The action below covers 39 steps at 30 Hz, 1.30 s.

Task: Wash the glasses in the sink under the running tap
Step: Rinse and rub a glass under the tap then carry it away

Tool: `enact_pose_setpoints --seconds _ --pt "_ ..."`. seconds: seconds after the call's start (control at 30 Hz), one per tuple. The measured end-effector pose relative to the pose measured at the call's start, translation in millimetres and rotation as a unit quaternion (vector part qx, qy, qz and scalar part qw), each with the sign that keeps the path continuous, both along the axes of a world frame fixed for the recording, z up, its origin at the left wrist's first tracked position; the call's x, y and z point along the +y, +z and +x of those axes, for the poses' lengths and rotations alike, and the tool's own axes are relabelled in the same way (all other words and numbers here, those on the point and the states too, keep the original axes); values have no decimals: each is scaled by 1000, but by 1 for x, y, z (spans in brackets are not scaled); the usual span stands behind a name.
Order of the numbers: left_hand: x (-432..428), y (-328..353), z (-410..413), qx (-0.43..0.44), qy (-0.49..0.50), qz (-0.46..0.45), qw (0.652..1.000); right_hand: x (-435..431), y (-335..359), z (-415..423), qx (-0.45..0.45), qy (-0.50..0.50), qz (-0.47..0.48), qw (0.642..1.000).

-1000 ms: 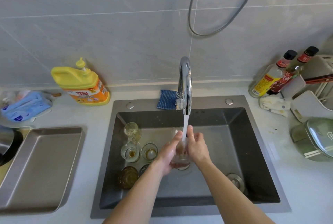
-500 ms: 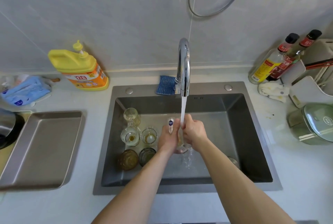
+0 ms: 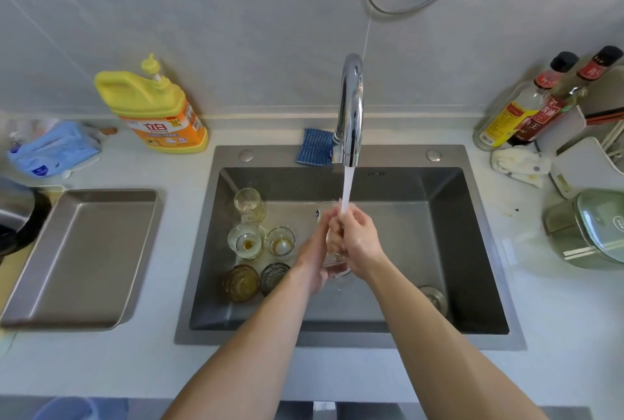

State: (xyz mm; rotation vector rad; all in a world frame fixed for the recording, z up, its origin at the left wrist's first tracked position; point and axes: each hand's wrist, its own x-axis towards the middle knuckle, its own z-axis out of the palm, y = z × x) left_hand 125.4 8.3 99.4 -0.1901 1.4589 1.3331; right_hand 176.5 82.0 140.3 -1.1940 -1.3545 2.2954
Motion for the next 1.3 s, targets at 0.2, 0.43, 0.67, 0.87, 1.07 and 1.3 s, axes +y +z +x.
enact_pose_setpoints --seconds 0.2,0.43,0.67,0.87,1.07,1.3 --pt "10 4 7 128 4 -83 988 2 8 7 -84 -60 35 994" --pt "11 -5 3 195 -23 -98 976 20 14 -2 -173 -7 36 984" --pt "4 4 -14 83 11 -91 992 10 0 22 -98 23 182 978" --pt "-3 19 -23 65 -91 -40 993 20 -21 34 -96 22 132 986" --pt "-10 39 -26 -9 -21 -22 1000 29 -20 30 -39 38 100 993" --pt "-1 27 -10 -50 204 -46 977 21 -21 29 -148 55 225 961"
